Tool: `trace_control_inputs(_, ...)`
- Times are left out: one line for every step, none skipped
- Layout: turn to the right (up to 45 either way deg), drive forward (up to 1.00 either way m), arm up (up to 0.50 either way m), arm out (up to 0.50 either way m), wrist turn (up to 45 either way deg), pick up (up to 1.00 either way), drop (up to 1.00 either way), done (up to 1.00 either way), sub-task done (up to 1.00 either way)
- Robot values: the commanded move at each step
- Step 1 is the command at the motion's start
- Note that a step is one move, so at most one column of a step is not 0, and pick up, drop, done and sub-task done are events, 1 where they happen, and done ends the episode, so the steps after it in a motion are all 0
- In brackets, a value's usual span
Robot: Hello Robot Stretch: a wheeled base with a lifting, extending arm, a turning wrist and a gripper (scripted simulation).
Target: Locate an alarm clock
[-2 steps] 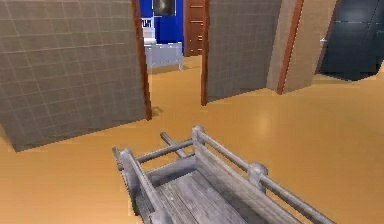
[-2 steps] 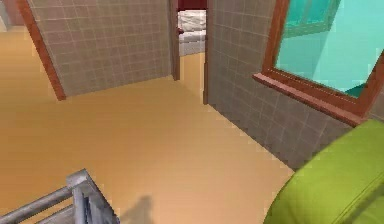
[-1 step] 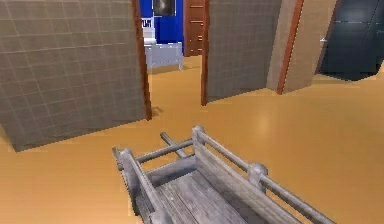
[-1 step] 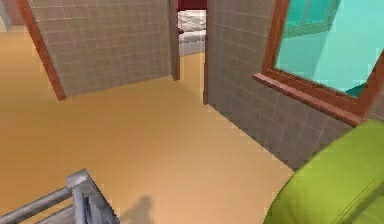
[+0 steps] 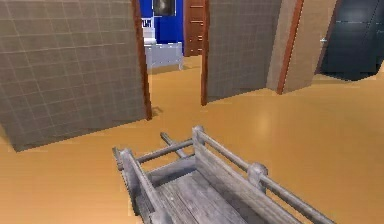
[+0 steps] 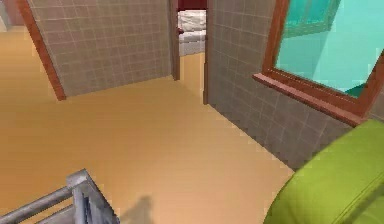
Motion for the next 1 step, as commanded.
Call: trace_control_inputs(45.0,0.0,0.0,0.0,0.0,0.0,0.0,0.0,0.0)
